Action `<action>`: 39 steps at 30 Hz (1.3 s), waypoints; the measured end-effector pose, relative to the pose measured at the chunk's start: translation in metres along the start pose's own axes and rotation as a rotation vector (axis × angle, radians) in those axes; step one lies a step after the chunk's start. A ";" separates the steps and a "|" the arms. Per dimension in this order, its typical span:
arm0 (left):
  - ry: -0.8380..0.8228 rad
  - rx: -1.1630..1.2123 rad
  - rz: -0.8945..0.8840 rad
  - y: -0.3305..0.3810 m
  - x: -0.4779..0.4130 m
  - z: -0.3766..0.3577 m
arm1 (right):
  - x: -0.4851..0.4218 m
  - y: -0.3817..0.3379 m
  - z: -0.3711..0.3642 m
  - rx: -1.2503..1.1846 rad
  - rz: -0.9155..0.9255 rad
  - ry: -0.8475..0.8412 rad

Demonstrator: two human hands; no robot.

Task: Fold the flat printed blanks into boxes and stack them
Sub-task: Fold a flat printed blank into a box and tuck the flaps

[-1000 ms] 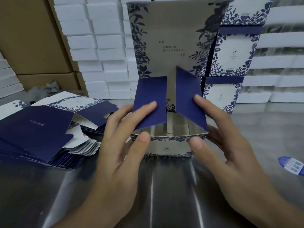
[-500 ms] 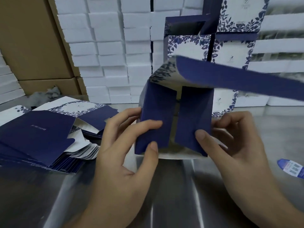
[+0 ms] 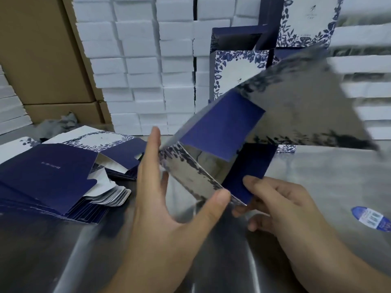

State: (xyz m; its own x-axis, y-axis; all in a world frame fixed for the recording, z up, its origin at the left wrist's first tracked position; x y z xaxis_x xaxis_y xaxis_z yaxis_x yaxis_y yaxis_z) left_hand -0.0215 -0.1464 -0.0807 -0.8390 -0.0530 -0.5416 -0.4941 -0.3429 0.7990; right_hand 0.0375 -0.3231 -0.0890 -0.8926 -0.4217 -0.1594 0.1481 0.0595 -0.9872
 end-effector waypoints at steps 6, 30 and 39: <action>-0.039 0.100 0.110 0.003 0.003 -0.014 | 0.007 0.001 -0.024 -0.197 -0.072 -0.143; 0.017 0.603 0.421 -0.017 -0.001 -0.019 | -0.001 -0.004 -0.031 -0.184 -0.121 -0.297; 0.050 0.597 0.429 -0.024 0.001 -0.017 | -0.009 0.018 -0.013 -0.321 -0.079 -0.272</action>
State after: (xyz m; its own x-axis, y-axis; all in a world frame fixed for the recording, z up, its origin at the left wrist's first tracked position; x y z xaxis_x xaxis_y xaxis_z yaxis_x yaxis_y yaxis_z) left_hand -0.0070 -0.1547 -0.1048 -0.9821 -0.1151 -0.1491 -0.1765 0.2860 0.9418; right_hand 0.0428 -0.3064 -0.1052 -0.7447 -0.6569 -0.1176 -0.0945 0.2782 -0.9559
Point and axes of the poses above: each hand's wrist, its own x-axis away from the middle knuckle, its own z-axis out of the back of the hand, y = z × x, the point moved 3 cm from there along -x, towards the middle knuckle, and after that the axes turned 15 degrees about -y, right-handed, at the moved point
